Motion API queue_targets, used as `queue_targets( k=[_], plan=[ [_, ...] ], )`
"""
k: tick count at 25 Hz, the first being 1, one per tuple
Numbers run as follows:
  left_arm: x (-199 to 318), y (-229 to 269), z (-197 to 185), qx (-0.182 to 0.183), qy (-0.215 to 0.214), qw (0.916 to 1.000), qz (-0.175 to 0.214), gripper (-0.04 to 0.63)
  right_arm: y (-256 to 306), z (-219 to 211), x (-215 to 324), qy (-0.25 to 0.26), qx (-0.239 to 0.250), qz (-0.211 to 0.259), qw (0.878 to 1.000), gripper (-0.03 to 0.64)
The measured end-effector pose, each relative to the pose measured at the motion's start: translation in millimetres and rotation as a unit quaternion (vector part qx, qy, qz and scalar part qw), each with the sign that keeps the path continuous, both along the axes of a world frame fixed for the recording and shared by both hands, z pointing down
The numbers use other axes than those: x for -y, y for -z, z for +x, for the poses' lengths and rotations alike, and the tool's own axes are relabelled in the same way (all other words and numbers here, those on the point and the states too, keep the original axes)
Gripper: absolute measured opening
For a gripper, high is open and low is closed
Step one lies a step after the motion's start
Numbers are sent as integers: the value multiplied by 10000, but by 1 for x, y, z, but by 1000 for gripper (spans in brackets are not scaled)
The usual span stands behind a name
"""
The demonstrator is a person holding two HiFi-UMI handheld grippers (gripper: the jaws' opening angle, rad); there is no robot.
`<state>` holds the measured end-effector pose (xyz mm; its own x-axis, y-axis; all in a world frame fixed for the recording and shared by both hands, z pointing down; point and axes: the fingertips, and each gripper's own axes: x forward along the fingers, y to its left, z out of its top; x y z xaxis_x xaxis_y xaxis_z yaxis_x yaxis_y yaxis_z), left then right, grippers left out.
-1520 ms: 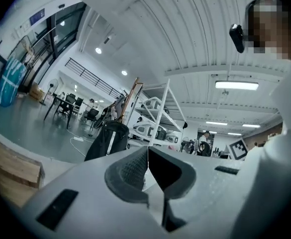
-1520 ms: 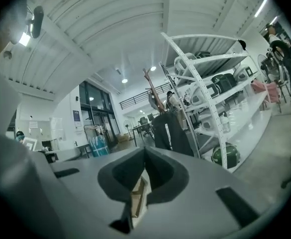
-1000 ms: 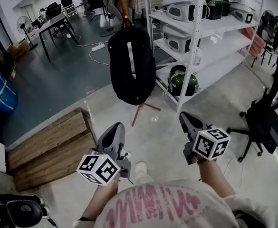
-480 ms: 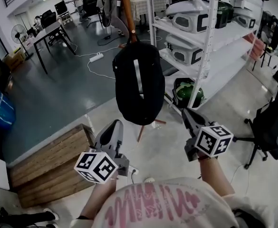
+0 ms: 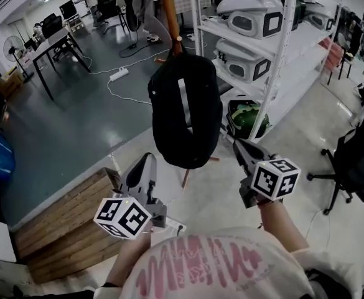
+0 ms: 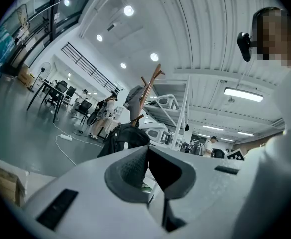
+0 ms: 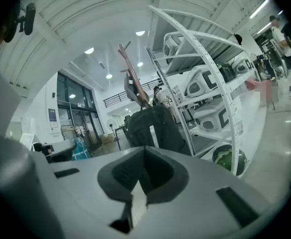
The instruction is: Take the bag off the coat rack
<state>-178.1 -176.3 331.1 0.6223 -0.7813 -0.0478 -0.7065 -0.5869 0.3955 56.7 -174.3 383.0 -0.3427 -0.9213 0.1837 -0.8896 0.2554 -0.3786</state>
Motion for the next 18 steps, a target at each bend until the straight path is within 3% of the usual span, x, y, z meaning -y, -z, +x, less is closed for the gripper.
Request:
queue_targets(
  k=[5, 9, 15, 18],
  plan=[
    [15, -18, 1, -263, -56, 9992, -307, 5, -14, -9, 9, 121, -83, -187, 9997, 5],
    [27, -27, 14, -194, -90, 9991, -374, 5, -19, 3, 23, 68, -47, -215, 9997, 5],
    [67, -33, 19, -420, 202, 9978, -468, 5, -22, 18, 67, 230, -32, -173, 9996, 5],
    [90, -30, 29, -347, 363, 9978, -431, 5, -17, 28, 100, 379, 44, -104, 9992, 5]
  ],
)
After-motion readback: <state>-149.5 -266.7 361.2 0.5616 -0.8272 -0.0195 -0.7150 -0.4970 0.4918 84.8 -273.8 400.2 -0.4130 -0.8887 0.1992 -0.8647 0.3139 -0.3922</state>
